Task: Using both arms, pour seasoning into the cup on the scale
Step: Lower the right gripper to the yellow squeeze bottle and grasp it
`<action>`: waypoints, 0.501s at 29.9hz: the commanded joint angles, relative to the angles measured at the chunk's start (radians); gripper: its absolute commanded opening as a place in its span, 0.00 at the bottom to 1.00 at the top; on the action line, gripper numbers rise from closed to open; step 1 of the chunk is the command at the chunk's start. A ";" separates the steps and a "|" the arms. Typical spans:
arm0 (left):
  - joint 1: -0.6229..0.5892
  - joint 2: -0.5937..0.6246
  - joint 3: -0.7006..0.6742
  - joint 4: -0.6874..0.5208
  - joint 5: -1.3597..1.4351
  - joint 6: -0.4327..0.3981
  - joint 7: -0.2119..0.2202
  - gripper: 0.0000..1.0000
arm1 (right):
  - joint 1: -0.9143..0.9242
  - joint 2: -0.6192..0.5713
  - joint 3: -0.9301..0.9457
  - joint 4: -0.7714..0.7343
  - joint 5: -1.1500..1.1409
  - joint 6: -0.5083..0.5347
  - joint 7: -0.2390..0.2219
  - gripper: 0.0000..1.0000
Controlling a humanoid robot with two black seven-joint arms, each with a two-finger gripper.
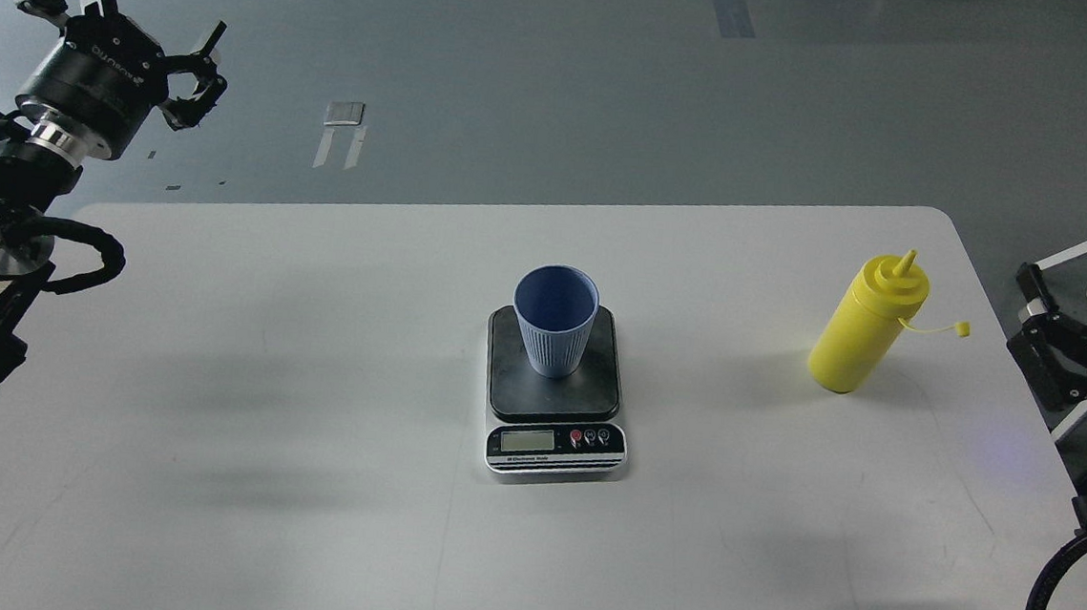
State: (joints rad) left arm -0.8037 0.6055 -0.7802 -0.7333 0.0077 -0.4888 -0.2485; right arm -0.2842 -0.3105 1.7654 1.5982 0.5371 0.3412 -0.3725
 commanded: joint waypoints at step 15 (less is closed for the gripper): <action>0.020 -0.003 -0.001 0.000 0.000 0.000 -0.003 0.98 | -0.050 0.053 -0.069 0.011 -0.016 0.041 -0.002 1.00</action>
State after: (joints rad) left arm -0.7878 0.6028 -0.7809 -0.7333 0.0077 -0.4887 -0.2499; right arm -0.3267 -0.2761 1.7026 1.6148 0.5229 0.3791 -0.3756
